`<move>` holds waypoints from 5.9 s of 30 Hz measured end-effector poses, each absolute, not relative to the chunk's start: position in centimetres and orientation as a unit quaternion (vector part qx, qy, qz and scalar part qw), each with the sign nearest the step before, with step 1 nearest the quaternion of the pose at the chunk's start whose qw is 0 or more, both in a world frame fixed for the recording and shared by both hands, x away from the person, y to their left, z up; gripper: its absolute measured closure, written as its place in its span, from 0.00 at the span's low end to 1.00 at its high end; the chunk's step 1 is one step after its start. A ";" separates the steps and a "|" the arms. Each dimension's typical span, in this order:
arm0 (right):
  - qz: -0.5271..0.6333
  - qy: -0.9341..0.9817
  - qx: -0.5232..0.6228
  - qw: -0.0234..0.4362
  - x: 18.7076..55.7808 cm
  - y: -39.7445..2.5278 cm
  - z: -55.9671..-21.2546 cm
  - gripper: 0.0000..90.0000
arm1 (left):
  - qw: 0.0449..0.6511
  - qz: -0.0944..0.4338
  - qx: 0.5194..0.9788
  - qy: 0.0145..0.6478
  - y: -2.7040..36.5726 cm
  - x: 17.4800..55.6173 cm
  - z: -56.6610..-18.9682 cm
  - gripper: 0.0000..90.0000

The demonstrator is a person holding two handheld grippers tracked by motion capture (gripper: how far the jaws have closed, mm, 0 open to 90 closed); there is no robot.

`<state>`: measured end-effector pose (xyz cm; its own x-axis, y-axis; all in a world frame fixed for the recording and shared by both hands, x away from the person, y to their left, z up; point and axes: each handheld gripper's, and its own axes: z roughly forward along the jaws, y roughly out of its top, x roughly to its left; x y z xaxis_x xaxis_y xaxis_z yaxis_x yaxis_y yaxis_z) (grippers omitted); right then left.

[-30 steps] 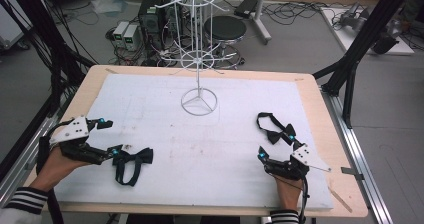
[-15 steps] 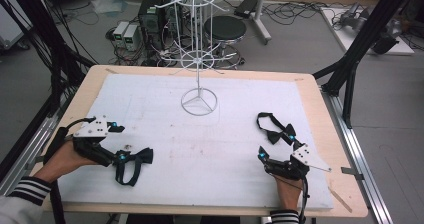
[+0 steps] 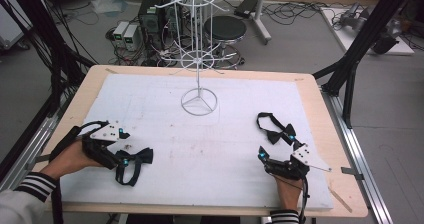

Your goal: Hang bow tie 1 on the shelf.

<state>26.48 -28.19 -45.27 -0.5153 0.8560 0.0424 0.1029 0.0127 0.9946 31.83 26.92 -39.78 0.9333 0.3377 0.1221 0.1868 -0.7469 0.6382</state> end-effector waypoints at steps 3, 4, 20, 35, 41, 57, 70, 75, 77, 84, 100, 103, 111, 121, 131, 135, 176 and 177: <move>0.593 0.637 0.375 0.318 26.5 -28.2 -45.3 0.05 | 0.319 0.112 0.931 0.140 26.7 31.8 -40.0 0.23; 0.593 0.637 0.376 0.318 26.5 -28.2 -45.3 0.05 | 0.313 0.109 0.933 0.138 26.7 31.9 -40.0 0.24; 0.594 0.636 0.374 0.320 26.5 -28.2 -45.3 0.05 | 0.268 0.075 0.953 0.117 25.6 32.8 -40.4 0.39; 0.594 0.636 0.374 0.320 26.5 -28.2 -45.3 0.05 | 0.237 0.056 0.965 0.101 25.2 33.0 -41.2 0.54; 0.594 0.636 0.375 0.319 26.5 -28.2 -45.3 0.05 | 0.231 0.049 0.967 0.098 25.1 33.0 -41.5 0.62; 0.595 0.636 0.376 0.318 26.5 -28.2 -45.3 0.05 | 0.241 0.024 0.966 0.095 25.4 32.8 -41.4 0.84; 0.595 0.636 0.374 0.319 26.5 -28.3 -45.3 0.05 | 0.280 0.037 0.953 0.109 25.8 32.8 -40.7 0.84; 0.594 0.636 0.375 0.319 26.5 -28.2 -45.3 0.05 | 0.308 0.050 0.943 0.115 26.0 32.9 -40.2 0.84; 0.594 0.636 0.375 0.319 26.5 -28.2 -45.3 0.05 | 0.320 0.051 0.938 0.121 26.0 32.8 -40.0 0.84; 0.595 0.636 0.376 0.318 26.4 -28.2 -45.3 0.05 | 0.353 0.069 0.924 0.128 25.7 33.0 -38.9 0.84; 0.595 0.635 0.376 0.317 26.5 -28.3 -45.3 0.05 | 0.425 0.092 0.891 0.132 25.0 33.4 -36.1 0.84; 0.596 0.635 0.378 0.315 26.4 -28.3 -45.3 0.05 | 0.445 0.099 0.880 0.133 24.8 33.5 -35.4 0.84; 0.596 0.635 0.375 0.317 26.5 -28.3 -45.3 0.05 | 0.499 0.124 0.845 0.146 24.4 34.1 -33.6 0.84; 0.596 0.636 0.375 0.317 26.5 -28.3 -45.3 0.05 | 0.541 0.148 0.811 0.165 23.8 35.8 -31.8 0.84; 0.597 0.634 0.378 0.315 26.4 -28.3 -45.3 0.05 | 0.569 0.163 0.787 0.177 23.4 37.0 -30.6 0.84; 0.597 0.634 0.377 0.316 26.5 -28.3 -45.3 0.05 | 0.572 0.174 0.781 0.182 23.2 37.6 -29.9 0.84; 0.597 0.634 0.376 0.316 26.5 -28.3 -45.3 0.05 | 0.589 0.206 0.747 0.227 20.9 42.9 -29.0 0.84; 0.597 0.634 0.376 0.316 26.5 -28.3 -45.3 0.05 | 0.587 0.207 0.749 0.227 20.9 42.9 -28.9 0.84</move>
